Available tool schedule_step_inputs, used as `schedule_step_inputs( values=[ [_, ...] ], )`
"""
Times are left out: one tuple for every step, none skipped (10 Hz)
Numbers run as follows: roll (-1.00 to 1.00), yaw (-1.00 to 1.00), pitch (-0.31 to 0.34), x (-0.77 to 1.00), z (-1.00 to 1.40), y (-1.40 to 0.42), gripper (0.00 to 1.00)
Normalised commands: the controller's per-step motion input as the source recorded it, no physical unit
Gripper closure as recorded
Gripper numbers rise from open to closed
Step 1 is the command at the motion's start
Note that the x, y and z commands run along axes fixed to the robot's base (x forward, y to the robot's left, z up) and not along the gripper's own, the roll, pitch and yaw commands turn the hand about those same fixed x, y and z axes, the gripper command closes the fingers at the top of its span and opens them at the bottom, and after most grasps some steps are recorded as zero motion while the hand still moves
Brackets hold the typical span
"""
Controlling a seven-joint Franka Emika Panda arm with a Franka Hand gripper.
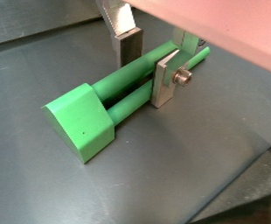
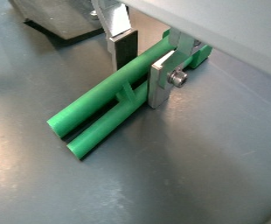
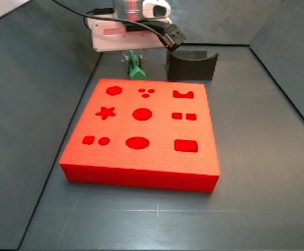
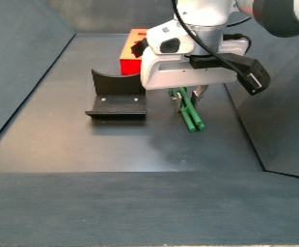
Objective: Pick up the 3 prong object. Move up. Place the 3 prong object on the fixture. Regrasp the 3 prong object. Move to above the board. Insert the 3 prong object.
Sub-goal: Pick up the 3 prong object, then move up.
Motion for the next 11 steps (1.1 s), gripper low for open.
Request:
schedule_step_inputs(
  values=[
    [0.00, 0.00, 0.000, 0.00, 0.00, 0.00, 1.00],
    [0.00, 0.00, 0.000, 0.00, 0.00, 0.00, 1.00],
    [0.00, 0.00, 0.000, 0.00, 0.00, 0.00, 1.00],
    [0.00, 0.00, 0.000, 0.00, 0.00, 0.00, 1.00],
    [0.00, 0.00, 0.000, 0.00, 0.00, 0.00, 1.00],
    [0.00, 0.00, 0.000, 0.00, 0.00, 0.00, 1.00],
    [0.00, 0.00, 0.000, 0.00, 0.00, 0.00, 1.00],
    [0.00, 0.00, 0.000, 0.00, 0.00, 0.00, 1.00],
    [0.00, 0.00, 0.000, 0.00, 0.83, 0.00, 1.00],
    [0.01, 0.02, -0.002, -0.01, 0.83, 0.03, 1.00],
    [0.01, 0.02, 0.011, -0.03, 0.75, 0.02, 1.00]
  ],
)
